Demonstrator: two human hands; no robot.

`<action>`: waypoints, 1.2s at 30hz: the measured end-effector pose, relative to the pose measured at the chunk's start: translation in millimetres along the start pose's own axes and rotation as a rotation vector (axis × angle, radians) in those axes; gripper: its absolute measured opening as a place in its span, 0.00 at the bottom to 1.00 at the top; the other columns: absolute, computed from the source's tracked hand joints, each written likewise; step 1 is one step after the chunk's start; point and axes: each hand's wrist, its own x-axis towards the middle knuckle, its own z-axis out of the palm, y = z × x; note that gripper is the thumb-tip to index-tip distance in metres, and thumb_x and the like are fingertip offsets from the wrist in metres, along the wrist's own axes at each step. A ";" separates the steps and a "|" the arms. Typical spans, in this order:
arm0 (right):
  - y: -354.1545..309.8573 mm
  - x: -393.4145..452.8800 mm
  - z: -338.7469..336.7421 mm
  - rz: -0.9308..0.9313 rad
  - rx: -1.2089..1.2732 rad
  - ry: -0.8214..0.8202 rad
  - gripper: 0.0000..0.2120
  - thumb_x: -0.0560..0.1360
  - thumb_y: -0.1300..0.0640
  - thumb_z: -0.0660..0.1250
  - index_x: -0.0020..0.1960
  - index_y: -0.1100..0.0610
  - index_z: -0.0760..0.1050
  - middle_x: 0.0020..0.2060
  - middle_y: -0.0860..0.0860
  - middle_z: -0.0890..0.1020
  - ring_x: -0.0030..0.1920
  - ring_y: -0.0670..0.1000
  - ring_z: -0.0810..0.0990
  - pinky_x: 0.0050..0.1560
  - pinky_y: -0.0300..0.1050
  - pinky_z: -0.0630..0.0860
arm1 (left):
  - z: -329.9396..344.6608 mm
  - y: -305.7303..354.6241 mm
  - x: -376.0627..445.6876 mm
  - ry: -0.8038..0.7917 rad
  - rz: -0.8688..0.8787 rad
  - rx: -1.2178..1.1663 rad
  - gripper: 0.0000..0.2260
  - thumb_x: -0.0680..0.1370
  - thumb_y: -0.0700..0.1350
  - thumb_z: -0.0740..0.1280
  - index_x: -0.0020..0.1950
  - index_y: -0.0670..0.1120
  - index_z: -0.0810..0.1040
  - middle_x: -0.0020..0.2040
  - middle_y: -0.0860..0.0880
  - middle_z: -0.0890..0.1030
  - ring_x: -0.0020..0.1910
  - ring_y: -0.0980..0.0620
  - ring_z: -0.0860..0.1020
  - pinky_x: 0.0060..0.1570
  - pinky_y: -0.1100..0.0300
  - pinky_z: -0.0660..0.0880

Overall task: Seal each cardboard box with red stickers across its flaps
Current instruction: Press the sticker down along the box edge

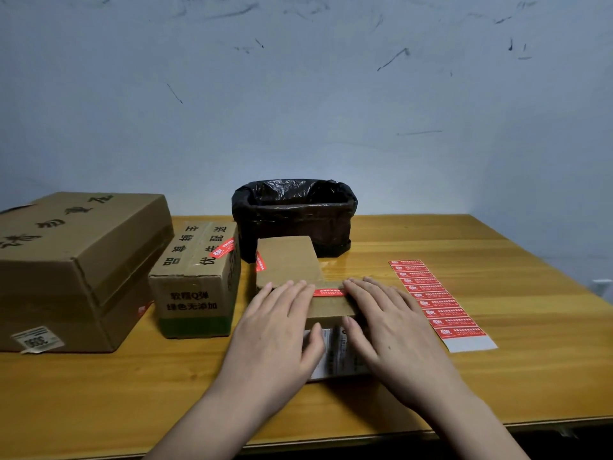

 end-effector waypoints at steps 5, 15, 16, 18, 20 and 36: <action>3.3 -1.8 1.0 -0.013 -0.001 -0.002 0.25 0.77 0.42 0.52 0.66 0.53 0.74 0.62 0.47 0.79 0.65 0.49 0.76 0.64 0.46 0.61 | 2.1 -3.3 -2.9 0.012 0.009 0.013 0.24 0.75 0.56 0.55 0.65 0.47 0.77 0.60 0.53 0.80 0.60 0.55 0.78 0.64 0.54 0.65; 5.9 -4.9 2.7 0.037 0.050 -0.005 0.29 0.78 0.39 0.48 0.70 0.53 0.71 0.66 0.47 0.75 0.69 0.48 0.71 0.67 0.45 0.62 | 3.5 -4.7 -9.8 -0.005 -0.036 -0.014 0.26 0.75 0.58 0.54 0.67 0.47 0.74 0.63 0.52 0.78 0.62 0.55 0.77 0.64 0.55 0.65; 5.3 -4.9 2.0 0.033 0.027 -0.002 0.28 0.78 0.39 0.49 0.68 0.53 0.73 0.65 0.48 0.77 0.67 0.49 0.73 0.66 0.46 0.66 | 2.8 -5.3 -10.5 -0.001 -0.031 -0.012 0.26 0.75 0.58 0.54 0.67 0.47 0.74 0.63 0.52 0.78 0.62 0.55 0.77 0.64 0.54 0.66; 4.9 -4.5 0.1 0.019 -0.021 0.004 0.29 0.77 0.39 0.50 0.66 0.55 0.75 0.62 0.49 0.79 0.64 0.51 0.76 0.62 0.49 0.74 | 3.2 -6.8 -11.2 0.003 -0.036 -0.015 0.26 0.76 0.58 0.54 0.68 0.47 0.74 0.63 0.51 0.78 0.62 0.55 0.77 0.64 0.55 0.65; 3.2 -4.3 -3.2 0.015 -0.028 0.007 0.32 0.78 0.36 0.47 0.67 0.55 0.74 0.62 0.49 0.79 0.64 0.51 0.77 0.59 0.50 0.75 | -2.0 -4.2 -11.4 -0.008 -0.057 -0.039 0.28 0.77 0.60 0.53 0.73 0.47 0.67 0.67 0.53 0.75 0.65 0.56 0.74 0.66 0.59 0.61; 11.0 11.8 -10.4 0.580 0.978 -0.226 0.26 0.80 0.43 0.55 0.76 0.48 0.60 0.71 0.50 0.69 0.61 0.45 0.67 0.64 0.46 0.66 | 1.1 8.7 -10.2 -0.181 -0.403 -1.002 0.45 0.64 0.71 0.58 0.76 0.62 0.42 0.78 0.57 0.51 0.75 0.54 0.58 0.74 0.49 0.59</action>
